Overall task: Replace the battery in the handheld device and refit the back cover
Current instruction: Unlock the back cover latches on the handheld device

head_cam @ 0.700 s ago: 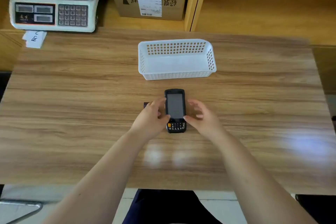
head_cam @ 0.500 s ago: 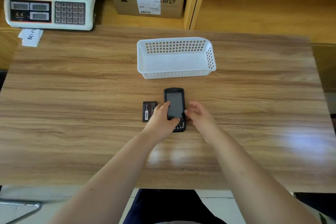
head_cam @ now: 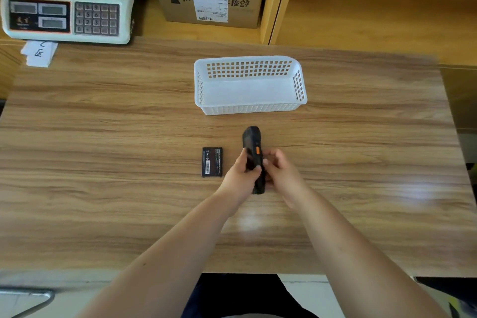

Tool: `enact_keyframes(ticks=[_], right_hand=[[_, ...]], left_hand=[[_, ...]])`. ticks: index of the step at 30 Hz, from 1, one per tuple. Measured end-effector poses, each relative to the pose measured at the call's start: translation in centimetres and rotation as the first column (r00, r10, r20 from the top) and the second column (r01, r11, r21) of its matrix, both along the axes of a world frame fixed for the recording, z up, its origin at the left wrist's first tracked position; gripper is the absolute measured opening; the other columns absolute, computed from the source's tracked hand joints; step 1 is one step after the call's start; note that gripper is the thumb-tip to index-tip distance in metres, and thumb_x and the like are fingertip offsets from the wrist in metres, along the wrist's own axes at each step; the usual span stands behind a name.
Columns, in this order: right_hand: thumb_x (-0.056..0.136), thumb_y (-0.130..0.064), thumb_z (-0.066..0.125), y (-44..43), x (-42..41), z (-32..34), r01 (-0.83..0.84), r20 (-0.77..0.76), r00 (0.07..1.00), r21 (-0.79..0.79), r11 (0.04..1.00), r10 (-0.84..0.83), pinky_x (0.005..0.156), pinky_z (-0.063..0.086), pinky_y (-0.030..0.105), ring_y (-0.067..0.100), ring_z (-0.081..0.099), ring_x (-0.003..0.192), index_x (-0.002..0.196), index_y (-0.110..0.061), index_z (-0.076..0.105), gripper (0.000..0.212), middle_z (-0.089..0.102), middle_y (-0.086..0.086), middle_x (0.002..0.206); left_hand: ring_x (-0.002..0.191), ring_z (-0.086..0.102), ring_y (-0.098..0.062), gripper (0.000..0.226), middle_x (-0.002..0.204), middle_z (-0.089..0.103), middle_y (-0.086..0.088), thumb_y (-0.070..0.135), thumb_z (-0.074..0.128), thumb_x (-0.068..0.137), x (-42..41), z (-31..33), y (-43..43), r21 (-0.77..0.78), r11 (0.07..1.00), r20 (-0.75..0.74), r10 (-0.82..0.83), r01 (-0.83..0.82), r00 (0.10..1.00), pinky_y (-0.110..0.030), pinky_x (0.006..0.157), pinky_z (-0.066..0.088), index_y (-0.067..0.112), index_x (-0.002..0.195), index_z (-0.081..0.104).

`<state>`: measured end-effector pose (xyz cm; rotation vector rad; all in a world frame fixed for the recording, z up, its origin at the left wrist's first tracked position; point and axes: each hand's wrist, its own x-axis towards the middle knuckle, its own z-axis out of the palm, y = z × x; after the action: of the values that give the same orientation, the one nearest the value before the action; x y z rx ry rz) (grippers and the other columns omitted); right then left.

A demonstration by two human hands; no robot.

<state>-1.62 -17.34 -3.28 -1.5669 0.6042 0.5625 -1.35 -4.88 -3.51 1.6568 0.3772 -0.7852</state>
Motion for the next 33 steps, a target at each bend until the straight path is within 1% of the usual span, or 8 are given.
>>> enact_keyframes(ticks=[4, 8, 11, 14, 17, 20, 26, 33], right_hand=[[0.093, -0.020, 0.057, 1.1, 0.2, -0.3, -0.086, 0.065, 0.993, -0.146, 0.986, 0.096, 0.073, 0.055, 0.040, 0.020, 0.061, 0.077, 0.108, -0.021, 0.052, 0.016, 0.065, 0.009, 0.096], [0.085, -0.020, 0.068, 1.1, 0.2, -0.7, -0.079, 0.124, 0.986, -0.252, 0.964, 0.114, 0.066, 0.047, 0.022, 0.012, 0.058, 0.080, 0.112, -0.023, 0.055, 0.030, 0.059, -0.004, 0.087], [0.076, -0.024, 0.076, 0.6, 0.1, -1.4, -0.034, 0.107, 0.991, -0.368, 0.929, 0.079, 0.077, 0.049, 0.028, 0.013, 0.056, 0.090, 0.116, -0.018, 0.053, 0.047, 0.057, -0.005, 0.097], [0.075, -0.025, 0.078, 0.5, 0.2, -1.7, -0.029, 0.098, 0.992, -0.388, 0.921, 0.073, 0.070, 0.047, 0.024, 0.014, 0.057, 0.087, 0.117, -0.018, 0.051, 0.050, 0.060, -0.001, 0.099], [0.074, -0.022, 0.079, 0.7, 0.4, -1.9, -0.061, 0.099, 0.989, -0.415, 0.908, 0.111, 0.060, 0.041, 0.018, 0.007, 0.055, 0.078, 0.111, -0.022, 0.050, 0.047, 0.058, -0.004, 0.094], [0.071, -0.021, 0.080, 1.0, 0.5, -2.1, -0.056, 0.108, 0.988, -0.432, 0.900, 0.113, 0.057, 0.037, 0.017, 0.004, 0.053, 0.073, 0.103, -0.024, 0.046, 0.047, 0.055, -0.005, 0.090], [0.069, -0.018, 0.082, 1.0, 0.7, -2.4, -0.071, 0.108, 0.986, -0.426, 0.902, 0.129, 0.058, 0.038, 0.019, 0.004, 0.055, 0.072, 0.102, -0.024, 0.045, 0.050, 0.053, -0.010, 0.084], [0.071, -0.028, 0.080, -0.1, 1.4, -2.8, -0.104, 0.095, 0.984, -0.397, 0.912, 0.154, 0.066, 0.045, 0.023, 0.009, 0.057, 0.077, 0.108, -0.023, 0.047, 0.049, 0.056, -0.008, 0.085]], left_hand=[[0.103, 0.062, -0.011, 0.034, 0.112, 0.067, 0.004, 0.032, 0.047, 0.098, 0.1, 0.3, 0.0, 0.016, 0.994, 0.014, 0.112, -0.112, 0.994, -0.031, 0.089, 0.052, 0.030, 0.132, 0.051], [0.105, 0.063, -0.017, 0.024, 0.110, 0.068, 0.003, 0.030, 0.045, 0.098, 0.9, 0.1, 0.9, 0.011, 0.990, -0.039, 0.140, -0.139, 0.989, -0.044, 0.094, 0.052, 0.034, 0.117, 0.059], [0.105, 0.065, -0.023, 0.020, 0.111, 0.070, 0.000, 0.027, 0.049, 0.094, 1.6, -0.4, 1.0, -0.065, 0.976, -0.143, 0.196, -0.207, 0.970, -0.052, 0.090, 0.053, 0.034, 0.107, 0.063], [0.096, 0.065, -0.017, 0.019, 0.104, 0.069, 0.002, 0.021, 0.053, 0.094, 2.1, -0.6, 0.9, 0.082, 0.981, -0.028, 0.181, -0.178, 0.983, -0.035, 0.077, 0.055, 0.023, 0.110, 0.062], [0.084, 0.065, -0.017, 0.013, 0.093, 0.069, 0.000, 0.018, 0.058, 0.091, 2.3, -1.0, 1.4, 0.301, 0.951, 0.171, 0.019, -0.070, 0.985, -0.024, 0.063, 0.049, 0.016, 0.101, 0.066], [0.082, 0.060, -0.016, 0.013, 0.097, 0.063, -0.004, 0.021, 0.060, 0.090, 2.5, -1.7, 1.9, 0.417, 0.908, 0.233, -0.143, 0.034, 0.962, -0.016, 0.056, 0.039, 0.015, 0.099, 0.067], [0.088, 0.060, -0.019, 0.021, 0.105, 0.057, -0.005, 0.019, 0.064, 0.088, 3.0, -2.0, 1.9, 0.487, 0.870, 0.258, -0.225, 0.074, 0.940, -0.023, 0.070, 0.043, 0.012, 0.108, 0.068], [0.079, 0.062, -0.016, 0.012, 0.091, 0.065, 0.000, 0.024, 0.067, 0.081, 4.4, -1.5, 2.5, 0.486, 0.868, 0.237, -0.243, 0.102, 0.940, -0.031, 0.069, 0.053, 0.021, 0.092, 0.068]])
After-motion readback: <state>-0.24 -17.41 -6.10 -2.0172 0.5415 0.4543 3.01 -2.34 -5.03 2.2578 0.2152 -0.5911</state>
